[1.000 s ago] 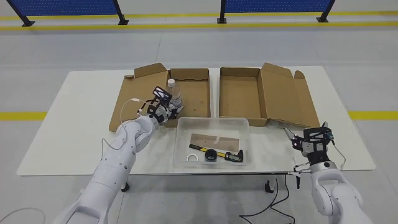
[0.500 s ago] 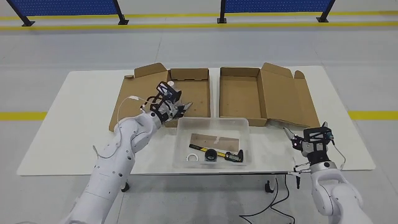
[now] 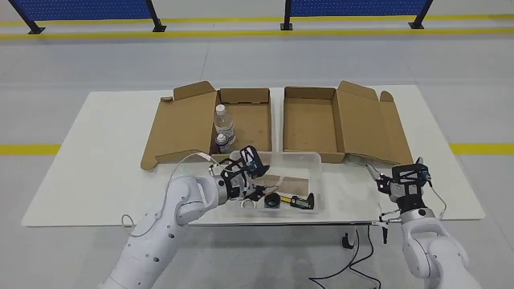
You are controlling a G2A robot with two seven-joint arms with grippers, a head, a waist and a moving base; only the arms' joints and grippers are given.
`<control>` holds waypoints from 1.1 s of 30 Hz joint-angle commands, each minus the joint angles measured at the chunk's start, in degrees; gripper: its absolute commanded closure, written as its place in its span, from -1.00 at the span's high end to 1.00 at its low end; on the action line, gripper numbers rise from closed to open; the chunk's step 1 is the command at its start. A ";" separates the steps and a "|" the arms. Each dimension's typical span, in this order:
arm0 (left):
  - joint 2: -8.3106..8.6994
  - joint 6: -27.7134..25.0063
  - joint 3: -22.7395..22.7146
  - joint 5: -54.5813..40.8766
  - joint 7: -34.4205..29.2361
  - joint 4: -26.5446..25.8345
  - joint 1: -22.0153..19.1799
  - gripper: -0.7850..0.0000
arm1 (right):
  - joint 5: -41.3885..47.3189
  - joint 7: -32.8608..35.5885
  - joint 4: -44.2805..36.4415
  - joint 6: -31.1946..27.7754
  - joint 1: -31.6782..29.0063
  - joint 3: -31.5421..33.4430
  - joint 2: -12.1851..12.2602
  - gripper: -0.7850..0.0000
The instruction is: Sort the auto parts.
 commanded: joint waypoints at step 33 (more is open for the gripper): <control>-0.83 3.88 9.15 0.56 -7.15 10.95 -7.30 -0.02 | 0.00 0.00 0.00 0.00 0.00 0.00 0.00 1.00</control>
